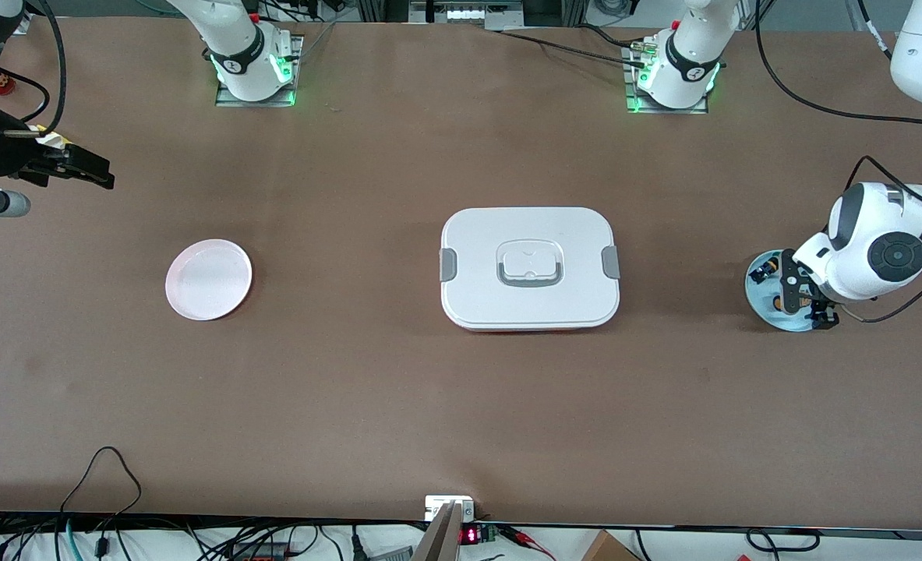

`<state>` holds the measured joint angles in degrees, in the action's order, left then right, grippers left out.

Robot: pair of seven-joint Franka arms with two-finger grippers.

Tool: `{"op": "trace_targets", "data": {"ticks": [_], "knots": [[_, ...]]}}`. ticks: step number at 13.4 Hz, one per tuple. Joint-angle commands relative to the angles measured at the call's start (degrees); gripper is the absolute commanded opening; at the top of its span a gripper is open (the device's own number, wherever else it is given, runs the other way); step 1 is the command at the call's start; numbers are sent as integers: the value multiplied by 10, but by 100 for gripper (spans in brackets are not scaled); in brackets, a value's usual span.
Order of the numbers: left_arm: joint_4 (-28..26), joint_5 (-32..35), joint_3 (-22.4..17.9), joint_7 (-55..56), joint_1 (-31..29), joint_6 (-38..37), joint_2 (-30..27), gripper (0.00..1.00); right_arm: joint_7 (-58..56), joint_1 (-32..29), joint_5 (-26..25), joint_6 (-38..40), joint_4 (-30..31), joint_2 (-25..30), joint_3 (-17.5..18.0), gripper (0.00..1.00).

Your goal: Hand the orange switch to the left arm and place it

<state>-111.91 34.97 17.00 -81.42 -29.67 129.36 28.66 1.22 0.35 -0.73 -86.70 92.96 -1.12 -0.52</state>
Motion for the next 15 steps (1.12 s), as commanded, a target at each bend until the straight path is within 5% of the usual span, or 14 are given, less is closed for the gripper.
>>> {"op": "trace_targets", "data": {"ticks": [1,5,8,15], "knots": [[17,1,54,37,-1,-125,-66,100,-6,1,17,-15,5,8,-4,100],[124,-70,143,124,4,-360,-66,100,-16,5,9,-12,2,13,3,100],[161,-119,203,269,6,-456,-69,100,-16,8,8,-13,-4,13,2,100],[268,-255,228,622,30,-593,-74,100,-17,7,6,-10,-10,10,2,100]]}}
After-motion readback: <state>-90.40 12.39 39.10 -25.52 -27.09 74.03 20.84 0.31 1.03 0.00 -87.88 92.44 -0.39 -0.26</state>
